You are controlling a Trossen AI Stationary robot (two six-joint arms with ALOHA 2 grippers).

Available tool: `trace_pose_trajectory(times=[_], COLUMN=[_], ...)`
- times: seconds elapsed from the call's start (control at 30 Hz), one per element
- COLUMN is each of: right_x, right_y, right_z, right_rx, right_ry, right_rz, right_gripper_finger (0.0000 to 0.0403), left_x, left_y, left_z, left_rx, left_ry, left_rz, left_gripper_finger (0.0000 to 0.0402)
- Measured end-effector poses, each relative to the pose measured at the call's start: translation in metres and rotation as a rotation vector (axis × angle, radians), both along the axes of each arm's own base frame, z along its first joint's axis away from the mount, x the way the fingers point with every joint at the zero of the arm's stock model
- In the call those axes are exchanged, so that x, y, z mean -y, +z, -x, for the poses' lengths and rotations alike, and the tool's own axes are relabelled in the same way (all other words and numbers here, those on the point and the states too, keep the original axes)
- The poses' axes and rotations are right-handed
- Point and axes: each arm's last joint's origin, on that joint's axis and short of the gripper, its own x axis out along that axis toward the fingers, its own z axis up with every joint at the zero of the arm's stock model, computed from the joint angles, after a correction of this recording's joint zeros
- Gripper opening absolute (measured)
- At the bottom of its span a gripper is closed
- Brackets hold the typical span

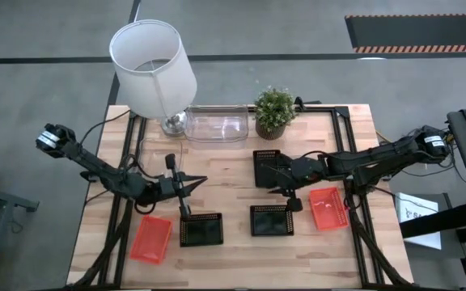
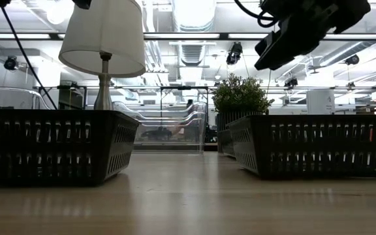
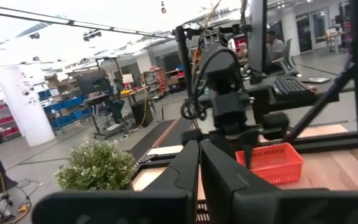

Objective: Stack baskets by color
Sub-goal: Stack the bottom right black bin on the top black bin

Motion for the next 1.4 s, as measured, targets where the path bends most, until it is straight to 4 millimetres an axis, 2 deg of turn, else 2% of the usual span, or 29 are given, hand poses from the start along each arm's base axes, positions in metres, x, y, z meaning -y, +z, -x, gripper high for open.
trace_pose_trajectory(times=[0.23,0.4,0.6,0.73,1.0,1.17,1.4], right_x=[-0.01,-0.026,-0.043,-0.05,-0.059,-0.062,-0.066], right_y=[0.012,0.02,0.016,0.009,-0.013,-0.02,-0.031], right_z=[0.004,0.009,0.007,-0.008,-0.035,-0.046,-0.062], right_rx=[-0.119,-0.189,-0.191,-0.207,-0.331,-0.395,-0.545], right_ry=[-0.026,-0.01,-0.007,0.003,0.008,-0.025,-0.099], right_rz=[-0.063,-0.096,-0.042,-0.024,0.026,0.026,0.112], right_gripper_finger=[0.0156,0.0185,0.0179,0.0173,0.0173,0.0173,0.0171], left_x=[-0.006,-0.008,-0.013,-0.018,-0.02,-0.02,-0.02], left_y=[0.0,0.0,0.0,0.0,0.0,-0.001,-0.001], left_z=[-0.002,-0.003,-0.005,-0.006,-0.007,-0.007,-0.006], left_rx=[0.002,-0.005,-0.011,-0.012,-0.007,-0.018,-0.018], left_ry=[0.027,0.042,0.07,0.093,0.102,0.106,0.106], left_rz=[0.001,-0.022,-0.048,-0.049,-0.045,-0.069,-0.072], left_gripper_finger=[0.0,0.0,0.0,0.0,0.0,0.0,0.0])
